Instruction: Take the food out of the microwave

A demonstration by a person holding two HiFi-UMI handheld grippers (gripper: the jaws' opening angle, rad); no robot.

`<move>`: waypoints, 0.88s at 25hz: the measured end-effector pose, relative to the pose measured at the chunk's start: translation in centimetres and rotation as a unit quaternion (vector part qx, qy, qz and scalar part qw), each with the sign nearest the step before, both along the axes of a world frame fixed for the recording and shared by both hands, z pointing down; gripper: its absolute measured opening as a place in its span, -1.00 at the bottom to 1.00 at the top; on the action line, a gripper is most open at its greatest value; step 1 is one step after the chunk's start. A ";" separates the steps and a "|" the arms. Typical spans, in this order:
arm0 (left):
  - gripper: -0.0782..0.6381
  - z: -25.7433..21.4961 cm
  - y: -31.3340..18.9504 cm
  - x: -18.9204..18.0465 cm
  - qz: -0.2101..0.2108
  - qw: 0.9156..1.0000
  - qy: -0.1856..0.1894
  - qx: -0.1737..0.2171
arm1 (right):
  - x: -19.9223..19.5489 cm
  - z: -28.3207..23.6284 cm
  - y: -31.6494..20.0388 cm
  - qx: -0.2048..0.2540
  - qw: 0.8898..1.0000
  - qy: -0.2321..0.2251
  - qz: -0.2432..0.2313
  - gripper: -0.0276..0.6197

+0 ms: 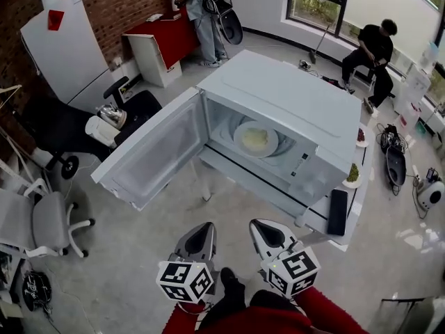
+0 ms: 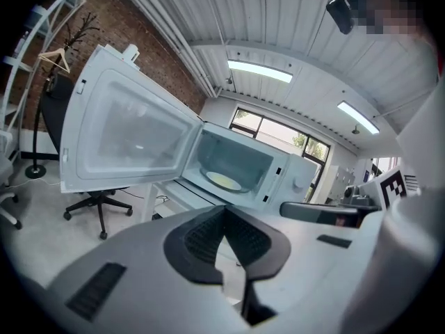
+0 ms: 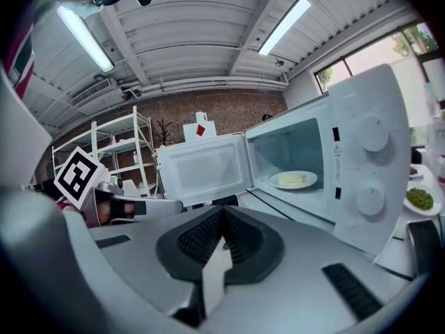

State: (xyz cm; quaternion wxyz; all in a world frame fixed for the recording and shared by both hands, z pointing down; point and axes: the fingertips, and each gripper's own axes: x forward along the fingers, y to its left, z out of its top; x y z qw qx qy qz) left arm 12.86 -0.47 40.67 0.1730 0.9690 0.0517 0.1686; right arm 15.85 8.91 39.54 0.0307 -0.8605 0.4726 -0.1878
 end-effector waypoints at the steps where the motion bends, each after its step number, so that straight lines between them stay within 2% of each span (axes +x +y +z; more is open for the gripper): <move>1: -0.76 0.1 -0.2 0.6 0.005 1.000 -0.003 -0.005 | 0.5 0.0 -0.3 -0.002 1.000 -0.001 0.005 -0.88; 12: -0.76 1.3 -1.1 7.3 0.027 0.998 -0.022 -0.054 | 4.6 1.1 -1.4 -0.018 0.999 -0.005 0.034 -0.88; 16: -0.75 1.7 -0.2 10.4 0.032 0.994 -0.034 -0.094 | 7.3 1.2 -1.2 -0.022 0.999 -0.005 0.035 -0.88; 22: -0.63 2.7 1.4 15.4 0.044 0.984 -0.054 -0.166 | 11.3 1.0 -1.6 -0.025 0.999 -0.005 0.020 -0.88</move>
